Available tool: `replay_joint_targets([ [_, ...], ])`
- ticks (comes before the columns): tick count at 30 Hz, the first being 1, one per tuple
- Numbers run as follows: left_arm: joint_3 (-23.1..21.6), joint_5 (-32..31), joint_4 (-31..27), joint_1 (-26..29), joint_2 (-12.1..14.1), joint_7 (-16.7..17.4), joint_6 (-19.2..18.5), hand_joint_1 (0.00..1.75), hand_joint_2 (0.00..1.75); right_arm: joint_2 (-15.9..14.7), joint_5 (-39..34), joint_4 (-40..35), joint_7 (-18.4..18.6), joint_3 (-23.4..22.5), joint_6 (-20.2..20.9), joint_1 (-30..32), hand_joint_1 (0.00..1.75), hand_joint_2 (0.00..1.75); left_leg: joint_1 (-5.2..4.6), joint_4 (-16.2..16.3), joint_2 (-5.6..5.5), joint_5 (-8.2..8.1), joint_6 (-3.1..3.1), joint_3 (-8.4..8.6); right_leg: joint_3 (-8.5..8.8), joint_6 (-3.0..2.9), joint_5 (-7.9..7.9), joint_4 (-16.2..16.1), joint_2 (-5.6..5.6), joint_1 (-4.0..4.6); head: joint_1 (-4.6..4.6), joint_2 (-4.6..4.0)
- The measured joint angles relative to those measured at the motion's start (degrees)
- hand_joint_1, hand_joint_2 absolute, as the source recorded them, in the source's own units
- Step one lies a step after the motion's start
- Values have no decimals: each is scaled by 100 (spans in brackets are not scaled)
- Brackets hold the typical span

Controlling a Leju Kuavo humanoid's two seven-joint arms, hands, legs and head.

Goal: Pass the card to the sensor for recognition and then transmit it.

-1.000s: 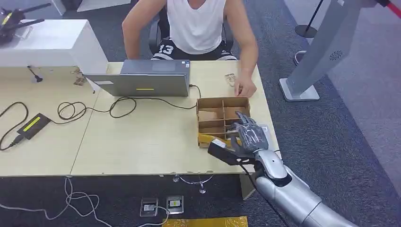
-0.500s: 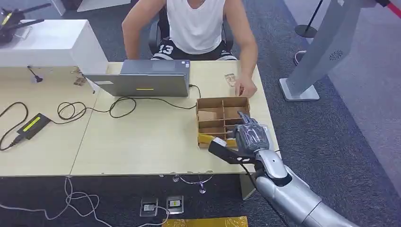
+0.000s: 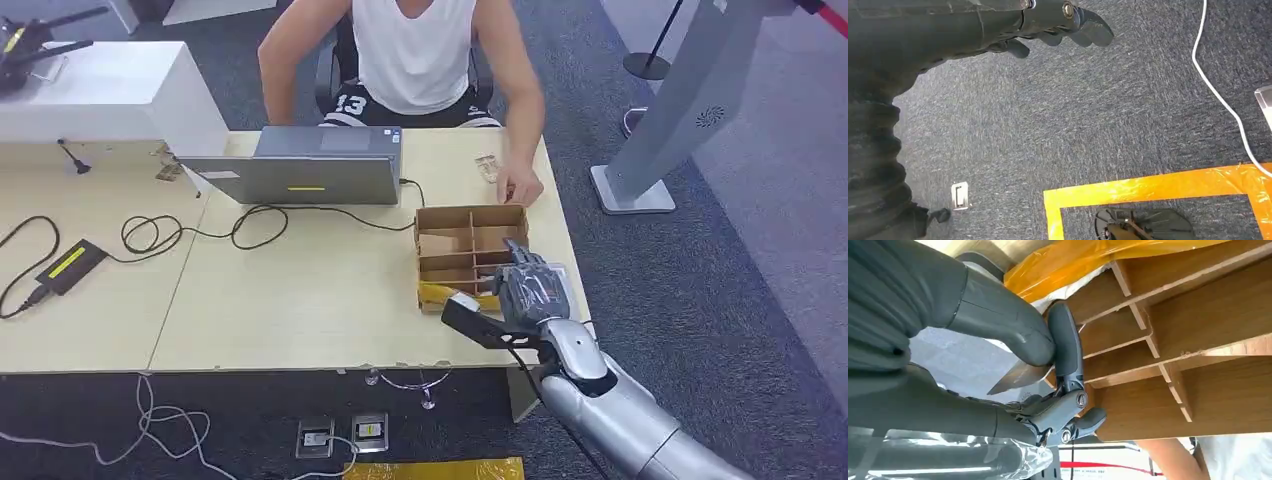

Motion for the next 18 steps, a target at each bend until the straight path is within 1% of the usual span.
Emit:
replay_joint_targets([
  [6, 0, -55, 0, -18, -2, 0, -13, 0, 175, -22, 39, -50, 59, -2, -61, 26, 0, 175, 0, 0, 0, 0, 0, 0, 0, 0, 0, 0, 0, 0, -2, 0],
  [18, 0, -94, 0, -33, -2, 0, -17, 0, 175, -57, 46, -66, 59, -7, -87, 54, 0, 175, 0, 0, 0, 0, 0, 1, 0, 0, 0, 0, 1, 0, -2, -2],
])
